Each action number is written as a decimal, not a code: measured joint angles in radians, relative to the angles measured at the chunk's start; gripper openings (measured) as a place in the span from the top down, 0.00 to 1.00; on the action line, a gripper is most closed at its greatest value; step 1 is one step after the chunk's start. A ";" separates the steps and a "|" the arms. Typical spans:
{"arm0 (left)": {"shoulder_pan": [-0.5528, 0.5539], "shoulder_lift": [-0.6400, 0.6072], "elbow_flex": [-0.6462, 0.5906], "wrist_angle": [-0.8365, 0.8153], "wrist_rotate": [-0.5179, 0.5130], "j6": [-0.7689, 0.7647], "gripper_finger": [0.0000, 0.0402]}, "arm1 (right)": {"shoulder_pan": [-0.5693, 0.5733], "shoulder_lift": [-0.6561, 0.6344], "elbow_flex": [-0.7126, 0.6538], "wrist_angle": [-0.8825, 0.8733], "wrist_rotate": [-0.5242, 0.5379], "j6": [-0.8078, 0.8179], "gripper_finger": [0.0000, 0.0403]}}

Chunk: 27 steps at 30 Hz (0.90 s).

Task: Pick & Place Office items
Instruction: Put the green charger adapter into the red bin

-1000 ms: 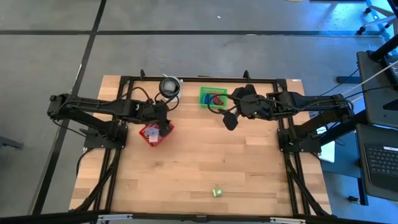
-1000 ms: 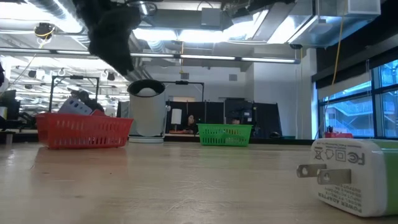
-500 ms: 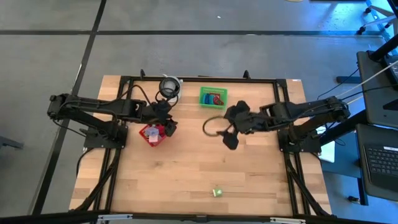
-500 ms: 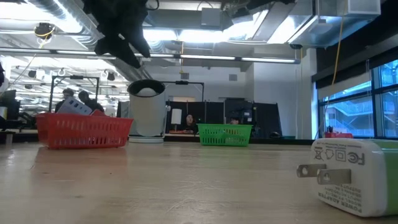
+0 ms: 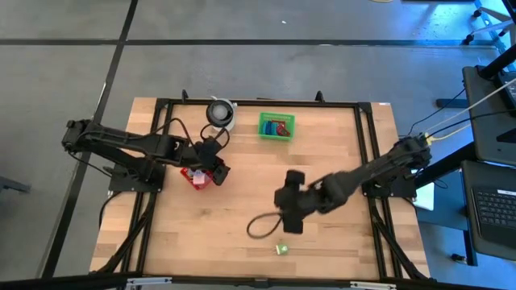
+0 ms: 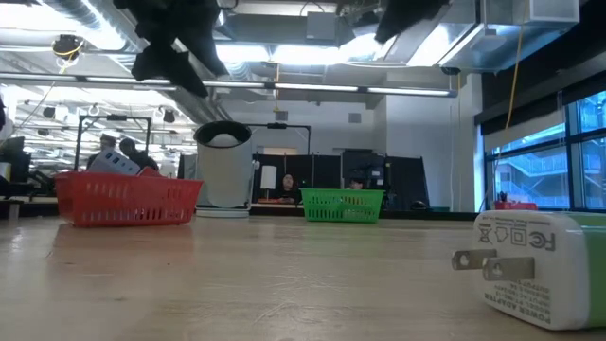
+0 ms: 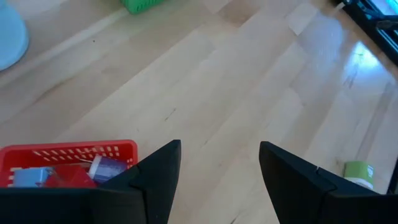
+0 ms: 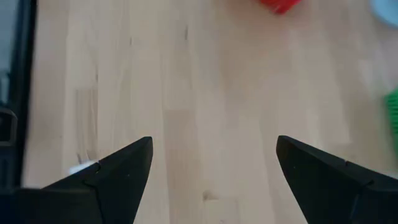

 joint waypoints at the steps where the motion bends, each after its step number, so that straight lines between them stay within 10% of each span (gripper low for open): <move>1: -0.011 0.000 0.000 0.000 -0.015 -0.011 0.47 | 0.012 0.025 0.000 0.001 -0.002 -0.005 0.14; 12: -0.116 0.000 0.000 0.000 -0.143 -0.125 0.47 | 0.123 0.278 -0.001 0.147 -0.274 -0.124 0.14; 27: -0.145 0.000 0.000 0.000 -0.199 -0.216 0.47 | 0.172 0.400 -0.002 0.241 -0.270 -0.087 0.23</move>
